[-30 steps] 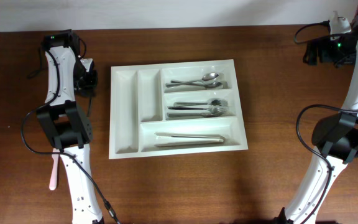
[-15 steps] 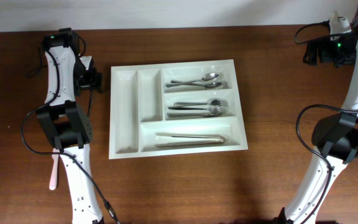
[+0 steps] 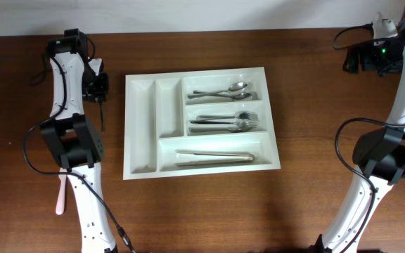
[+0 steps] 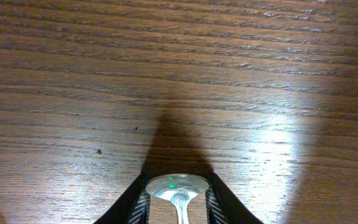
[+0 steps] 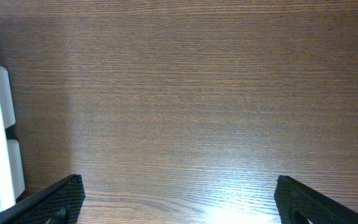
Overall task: Pack container
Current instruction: 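Lift the spoon and carry it up toward the tray's left compartment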
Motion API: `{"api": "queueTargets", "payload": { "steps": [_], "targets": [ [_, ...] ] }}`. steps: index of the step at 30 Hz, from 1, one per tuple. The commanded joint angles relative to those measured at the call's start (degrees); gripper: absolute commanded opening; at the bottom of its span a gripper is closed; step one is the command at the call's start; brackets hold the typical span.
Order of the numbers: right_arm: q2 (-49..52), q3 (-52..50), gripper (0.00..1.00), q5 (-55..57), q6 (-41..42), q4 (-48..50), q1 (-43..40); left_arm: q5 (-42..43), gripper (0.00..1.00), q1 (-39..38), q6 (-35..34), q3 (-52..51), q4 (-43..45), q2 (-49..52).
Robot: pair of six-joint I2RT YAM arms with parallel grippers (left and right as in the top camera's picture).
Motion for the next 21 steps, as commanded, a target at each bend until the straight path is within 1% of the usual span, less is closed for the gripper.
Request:
{"api": "queueTargets", "payload": {
  "steps": [1,13,21],
  "targets": [
    [-0.83,-0.31,0.99,0.11,0.11,0.15,-0.28,1.88,0.29,0.24,0.09,0.46,-0.02,0.94],
    [-0.83,-0.31,0.99,0.11,0.11,0.15,-0.28,1.97,0.29,0.11,0.09,0.46,-0.48,0.94],
    [-0.83,-0.31,0.99,0.11,0.11,0.15,-0.28,6.84,0.29,0.09,0.09,1.77,-2.60,0.92]
  ]
}}
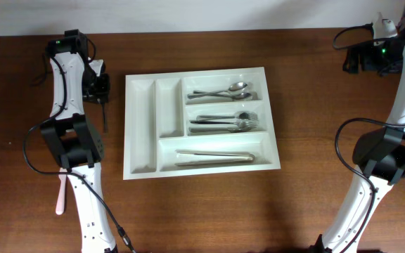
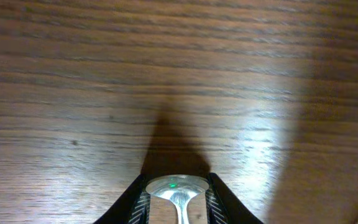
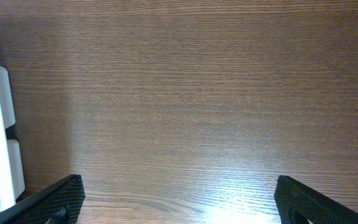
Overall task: Pack container
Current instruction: 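Lift the spoon and carry it up toward the tray's left compartment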
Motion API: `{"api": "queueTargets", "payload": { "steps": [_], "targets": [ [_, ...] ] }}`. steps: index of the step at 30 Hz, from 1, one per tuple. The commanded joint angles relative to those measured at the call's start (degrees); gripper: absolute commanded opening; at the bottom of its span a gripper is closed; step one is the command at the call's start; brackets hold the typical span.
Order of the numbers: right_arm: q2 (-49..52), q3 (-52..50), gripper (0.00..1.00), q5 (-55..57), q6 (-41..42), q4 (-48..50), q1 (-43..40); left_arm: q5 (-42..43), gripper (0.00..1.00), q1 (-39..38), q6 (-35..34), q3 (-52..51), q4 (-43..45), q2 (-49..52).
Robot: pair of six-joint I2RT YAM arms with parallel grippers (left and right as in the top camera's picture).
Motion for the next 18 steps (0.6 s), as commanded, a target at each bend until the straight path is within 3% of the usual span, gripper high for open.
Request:
{"api": "queueTargets", "payload": {
  "steps": [1,18],
  "targets": [
    [-0.83,-0.31,0.99,0.11,0.07,0.15,-0.28,4.28,0.29,0.09,0.09,2.10,-0.96,0.92],
    [-0.83,-0.31,0.99,0.11,0.07,0.15,-0.28,6.84,0.29,-0.52,0.07,19.82,-9.90,0.26]
  ]
}}
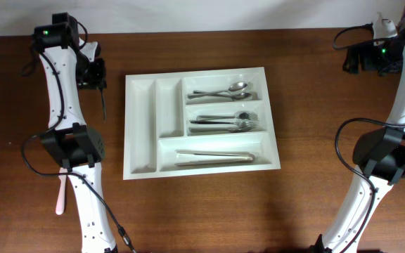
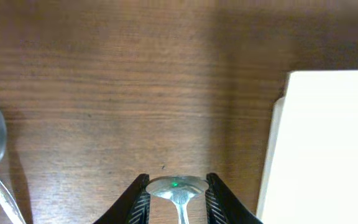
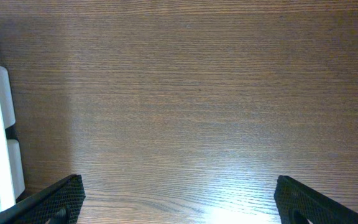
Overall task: Pack container
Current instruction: 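Lift the spoon and carry it up toward the tray's left compartment, then lower the spoon into the tray's left narrow compartment and release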
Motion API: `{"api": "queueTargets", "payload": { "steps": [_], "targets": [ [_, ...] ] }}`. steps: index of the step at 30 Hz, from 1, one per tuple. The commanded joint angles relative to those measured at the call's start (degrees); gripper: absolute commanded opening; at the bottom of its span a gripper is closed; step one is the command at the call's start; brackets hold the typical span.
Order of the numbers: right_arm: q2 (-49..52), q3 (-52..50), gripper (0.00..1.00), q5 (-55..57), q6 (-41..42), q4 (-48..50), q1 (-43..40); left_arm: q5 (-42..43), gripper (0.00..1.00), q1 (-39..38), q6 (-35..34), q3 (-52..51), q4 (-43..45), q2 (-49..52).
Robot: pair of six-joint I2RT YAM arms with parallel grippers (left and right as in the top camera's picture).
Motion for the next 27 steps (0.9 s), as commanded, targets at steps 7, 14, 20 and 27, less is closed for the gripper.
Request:
{"api": "queueTargets", "payload": {
  "steps": [7,14,20,27],
  "targets": [
    [-0.83,-0.31,0.99,0.11,0.09,0.15,-0.28,3.43,0.29,-3.39,0.07,1.64,-0.26,-1.90],
    [-0.83,-0.31,0.99,0.11,0.09,0.15,-0.28,5.38,0.29,-7.23,-0.22,1.64,-0.26,-5.33],
    [-0.83,-0.31,0.99,0.11,0.09,0.15,-0.28,5.33,0.29,-10.16,-0.37,1.64,-0.26,-8.22],
    [-0.83,-0.31,0.99,0.11,0.09,0.15,-0.28,5.35,0.29,-11.78,-2.80,0.55,-0.26,-8.63]
  ]
}}
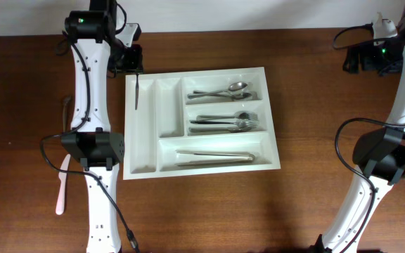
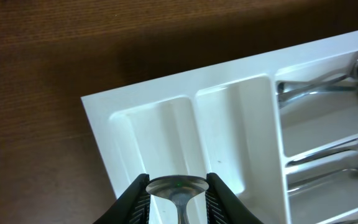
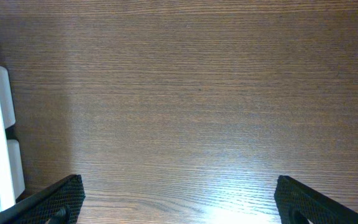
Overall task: Pack container
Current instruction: 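Lower the spoon into the tray's left narrow compartment and release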
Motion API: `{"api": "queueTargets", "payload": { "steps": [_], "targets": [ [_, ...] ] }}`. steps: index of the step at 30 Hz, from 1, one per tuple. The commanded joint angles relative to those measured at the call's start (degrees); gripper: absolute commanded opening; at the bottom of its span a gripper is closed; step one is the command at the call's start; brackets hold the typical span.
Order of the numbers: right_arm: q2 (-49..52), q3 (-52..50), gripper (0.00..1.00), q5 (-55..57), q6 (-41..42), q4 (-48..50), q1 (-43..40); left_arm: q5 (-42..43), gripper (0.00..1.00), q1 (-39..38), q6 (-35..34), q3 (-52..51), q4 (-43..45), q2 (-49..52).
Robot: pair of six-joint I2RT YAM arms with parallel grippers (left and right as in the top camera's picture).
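The white cutlery tray (image 1: 201, 71) lies mid-table, with spoons (image 1: 223, 91), forks (image 1: 225, 121) and a long metal piece (image 1: 213, 156) in its right-hand compartments. My left gripper (image 1: 129, 60) hangs over the tray's far-left corner, shut on a metal spoon (image 1: 136, 91). The spoon's handle points down over the leftmost long compartment (image 1: 139, 137). In the left wrist view the spoon's bowl (image 2: 177, 187) sits between the fingers above the two long bare compartments (image 2: 166, 130). My right gripper (image 3: 178, 199) is open over bare wood at the far right.
A thin grey utensil (image 1: 66, 112) and a pink-handled one (image 1: 61, 186) lie on the wood left of the tray. The tray's right edge shows at the left of the right wrist view. The left arm's links stand along the tray's left side.
My left gripper, still shut on the spoon, has moved right from the wood beside the tray to above the tray's far-left corner. The right arm has not moved.
My left gripper held the spoon over bare wood left of the tray at the first two moments. Then it stood farther back, with the tray's edge and another spoon on the table in its view. Now the spoon hangs over the tray's left compartments.
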Motion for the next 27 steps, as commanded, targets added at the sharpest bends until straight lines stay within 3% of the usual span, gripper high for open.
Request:
{"api": "queueTargets", "payload": {
  "steps": [1,16,27],
  "targets": [
    [-0.83,-0.31,0.99,0.11,0.09,0.15,-0.28,0.90,0.29,-0.22,-2.45,0.04,-0.20,-1.64],
    [-0.83,-0.31,0.99,0.11,0.09,0.15,-0.28,0.13,0.29,-0.90,-2.36,-1.31,-0.20,-1.86],
    [-0.83,-0.31,0.99,0.11,0.09,0.15,-0.28,-2.99,0.29,-0.90,-2.14,-10.86,-0.20,-4.96]
  ]
}}
